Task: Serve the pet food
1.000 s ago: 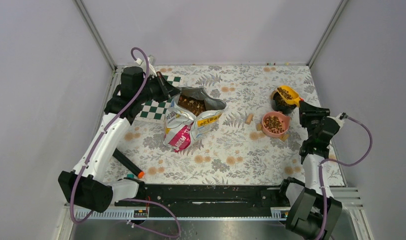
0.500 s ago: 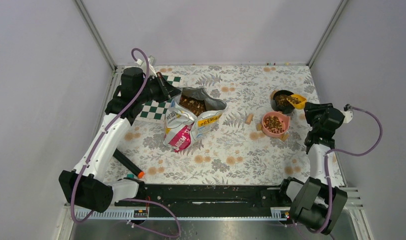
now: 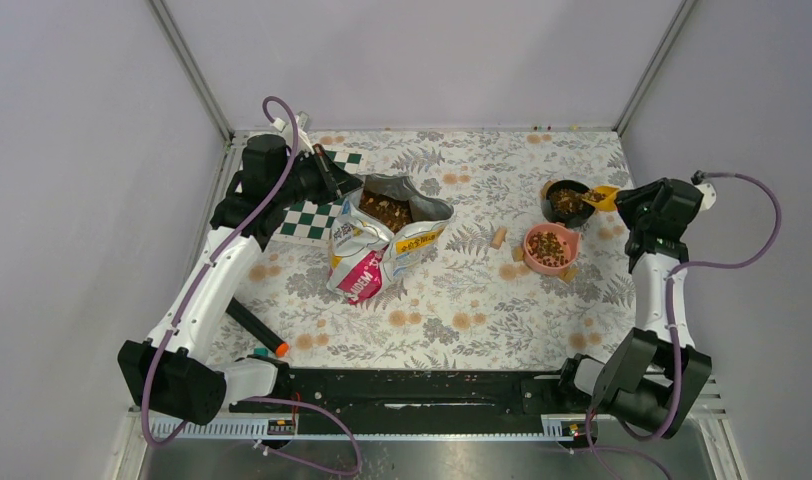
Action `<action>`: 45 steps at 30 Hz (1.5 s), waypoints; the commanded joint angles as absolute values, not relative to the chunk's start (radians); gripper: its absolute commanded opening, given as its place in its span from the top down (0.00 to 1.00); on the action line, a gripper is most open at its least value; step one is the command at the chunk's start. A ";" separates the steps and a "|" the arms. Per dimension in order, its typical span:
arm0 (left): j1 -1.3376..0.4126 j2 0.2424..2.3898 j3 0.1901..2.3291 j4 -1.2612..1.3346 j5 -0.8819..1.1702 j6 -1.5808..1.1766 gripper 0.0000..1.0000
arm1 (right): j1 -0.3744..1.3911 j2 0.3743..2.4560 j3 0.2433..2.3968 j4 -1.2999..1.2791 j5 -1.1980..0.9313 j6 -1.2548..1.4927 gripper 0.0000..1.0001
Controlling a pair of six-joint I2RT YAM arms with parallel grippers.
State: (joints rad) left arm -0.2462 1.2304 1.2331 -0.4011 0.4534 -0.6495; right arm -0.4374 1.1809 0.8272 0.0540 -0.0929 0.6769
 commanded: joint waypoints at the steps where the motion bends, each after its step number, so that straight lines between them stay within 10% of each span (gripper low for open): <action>1: -0.237 1.224 1.226 -0.385 0.473 -0.651 1.00 | -0.381 1.213 0.939 -0.056 -0.017 0.563 1.00; 14: -0.238 1.229 1.229 -0.390 0.468 -0.648 1.00 | -0.230 1.266 1.077 -0.199 0.285 0.416 1.00; 26: -0.238 1.239 1.245 -0.394 0.487 -0.651 1.00 | -0.227 1.048 1.084 -0.222 -0.252 0.523 1.00; 35: -0.238 1.248 1.258 -0.392 0.514 -0.664 1.00 | -0.199 0.975 0.916 0.325 -0.822 0.890 1.00; 45: -0.243 1.245 1.247 -0.371 0.512 -0.686 1.00 | 0.108 1.059 0.847 0.555 -0.838 0.993 1.00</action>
State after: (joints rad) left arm -0.2462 1.2457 1.2335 -0.3954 0.4946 -0.6697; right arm -0.0029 1.0645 0.8249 0.4469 -0.8158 0.9882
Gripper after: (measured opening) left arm 0.010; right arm 0.340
